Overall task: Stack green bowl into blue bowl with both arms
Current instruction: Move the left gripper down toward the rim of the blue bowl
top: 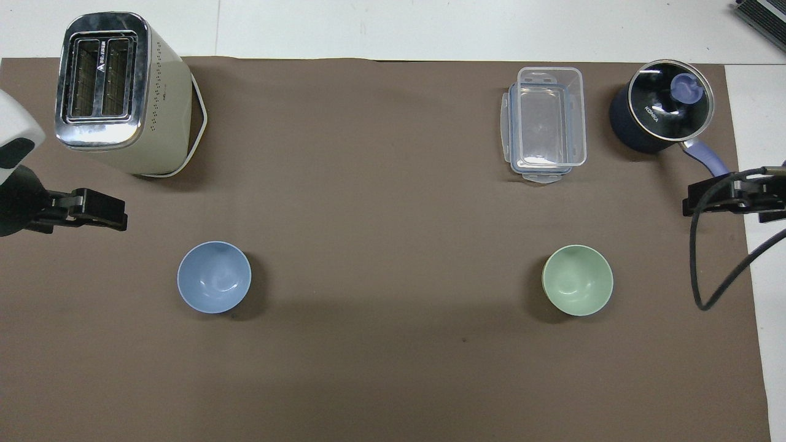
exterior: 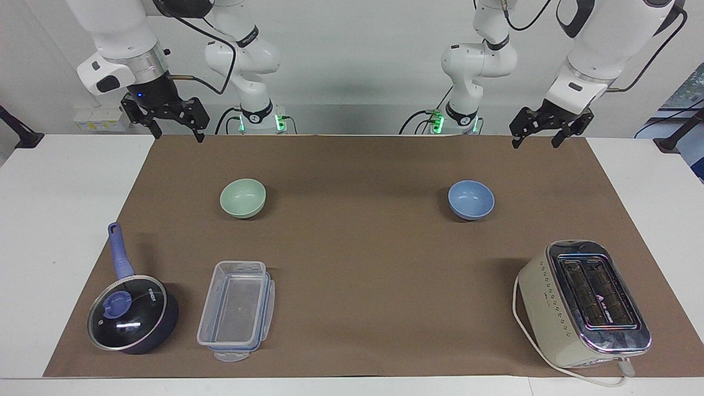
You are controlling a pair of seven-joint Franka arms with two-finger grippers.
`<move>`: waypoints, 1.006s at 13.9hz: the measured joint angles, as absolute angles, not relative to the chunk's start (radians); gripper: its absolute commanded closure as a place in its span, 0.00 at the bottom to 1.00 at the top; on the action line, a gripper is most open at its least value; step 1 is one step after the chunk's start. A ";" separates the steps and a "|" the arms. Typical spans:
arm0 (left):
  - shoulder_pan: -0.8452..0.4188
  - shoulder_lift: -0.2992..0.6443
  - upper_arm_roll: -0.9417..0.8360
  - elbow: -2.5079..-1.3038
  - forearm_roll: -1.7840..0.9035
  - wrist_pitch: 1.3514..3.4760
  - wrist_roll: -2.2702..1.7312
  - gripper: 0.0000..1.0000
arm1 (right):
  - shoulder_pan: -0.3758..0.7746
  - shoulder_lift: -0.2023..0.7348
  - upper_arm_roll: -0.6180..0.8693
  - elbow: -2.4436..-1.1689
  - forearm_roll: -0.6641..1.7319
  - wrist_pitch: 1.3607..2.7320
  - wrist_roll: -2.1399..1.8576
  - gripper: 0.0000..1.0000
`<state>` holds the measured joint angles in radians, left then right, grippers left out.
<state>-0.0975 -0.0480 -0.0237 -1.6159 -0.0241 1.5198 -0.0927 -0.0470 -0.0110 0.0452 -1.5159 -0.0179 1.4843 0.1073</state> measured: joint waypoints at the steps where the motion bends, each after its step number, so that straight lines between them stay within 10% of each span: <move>1: -0.097 -0.047 -0.022 -1.616 -0.024 1.520 -0.091 0.00 | -0.047 -0.011 0.045 -1.516 -0.018 1.484 0.107 0.00; 14: -0.071 -0.043 -0.012 -1.905 -0.024 1.792 -0.084 0.00 | -0.047 -0.011 0.045 -1.516 -0.018 1.484 0.107 0.00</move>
<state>-0.0713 -0.0428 -0.0116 -1.9046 -0.0240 1.7923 -0.0840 -0.0469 -0.0110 0.0453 -1.5159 -0.0179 1.4843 0.1075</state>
